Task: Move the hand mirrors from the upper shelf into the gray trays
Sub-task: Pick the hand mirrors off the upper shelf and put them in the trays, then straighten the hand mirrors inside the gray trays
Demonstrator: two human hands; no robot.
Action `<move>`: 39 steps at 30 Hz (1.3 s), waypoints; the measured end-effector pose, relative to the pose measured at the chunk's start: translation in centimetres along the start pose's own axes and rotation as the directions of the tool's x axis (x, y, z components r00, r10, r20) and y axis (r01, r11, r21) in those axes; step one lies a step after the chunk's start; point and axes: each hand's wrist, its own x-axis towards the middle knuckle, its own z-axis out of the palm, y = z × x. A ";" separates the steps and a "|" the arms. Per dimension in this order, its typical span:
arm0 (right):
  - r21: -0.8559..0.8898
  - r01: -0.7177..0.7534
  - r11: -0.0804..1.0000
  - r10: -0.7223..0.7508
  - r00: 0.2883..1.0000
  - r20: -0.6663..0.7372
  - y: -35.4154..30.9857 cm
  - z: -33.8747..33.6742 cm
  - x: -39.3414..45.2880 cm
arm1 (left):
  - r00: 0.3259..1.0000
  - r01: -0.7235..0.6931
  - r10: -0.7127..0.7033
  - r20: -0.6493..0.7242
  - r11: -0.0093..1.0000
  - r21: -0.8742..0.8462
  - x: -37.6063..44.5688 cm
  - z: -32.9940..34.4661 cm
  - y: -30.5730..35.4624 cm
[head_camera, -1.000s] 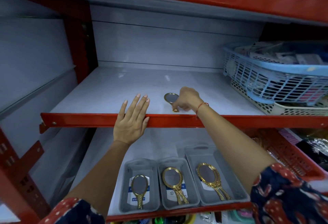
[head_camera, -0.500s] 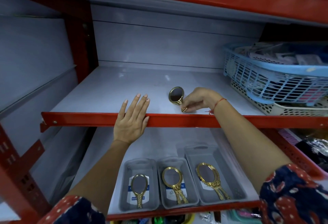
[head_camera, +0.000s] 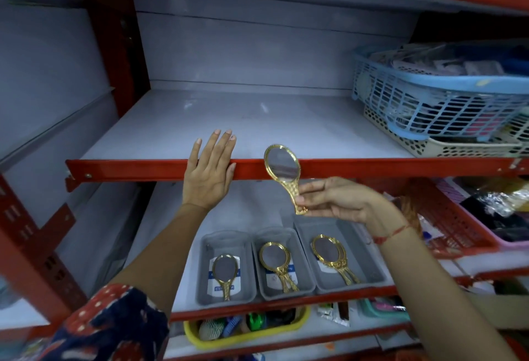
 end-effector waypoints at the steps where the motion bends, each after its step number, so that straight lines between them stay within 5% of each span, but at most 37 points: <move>1: 0.010 -0.029 1.000 0.029 1.000 0.008 1.3 0.4 0.1 | 1.000 0.016 -0.015 0.025 0.999 -0.035 -0.2 -0.4 0.2; 8: 0.030 -0.256 0.966 0.255 0.966 0.038 9.7 3.6 4.0 | 0.972 0.094 -0.015 0.236 0.940 -0.329 -7.4 -1.7 0.9; 12: 0.016 -0.341 0.940 0.341 0.938 -0.053 13.7 6.6 7.9 | 0.863 0.392 -0.123 0.490 0.775 -0.496 -12.6 -1.4 1.6; 14: 0.021 -0.362 0.932 0.361 0.925 -0.114 15.0 8.2 9.9 | 0.723 0.647 -0.243 0.646 0.564 -0.513 -14.4 -1.2 2.7; 16: -0.006 -0.376 0.926 0.370 0.913 -0.175 15.8 9.7 11.8 | 0.448 0.894 -0.300 0.842 0.167 -0.416 -15.3 -0.9 3.9; 18: -0.107 -0.393 0.913 0.353 0.894 -0.275 17.1 10.9 13.9 | 0.223 0.953 -0.213 0.951 -0.158 -0.259 -16.1 0.1 4.7; 20: -0.171 -0.392 0.904 0.308 0.875 -0.374 18.4 12.0 15.7 | 0.102 0.939 -0.131 0.986 -0.313 -0.139 -17.2 1.5 5.2; 24: -0.326 -0.435 0.839 0.252 0.843 -0.475 20.6 13.2 17.3 | -0.046 0.897 -0.103 0.994 -0.441 -0.005 -17.7 2.4 5.7; 29: -0.644 -0.419 0.640 0.192 0.899 -0.394 20.9 13.5 17.4 | -0.128 0.855 -0.089 0.988 -0.515 0.064 -18.0 2.0 6.0; 39: -0.738 -0.368 0.566 0.240 0.930 -0.279 20.8 12.9 17.6 | -0.281 0.874 -0.033 0.959 -0.421 0.242 -17.8 1.2 5.4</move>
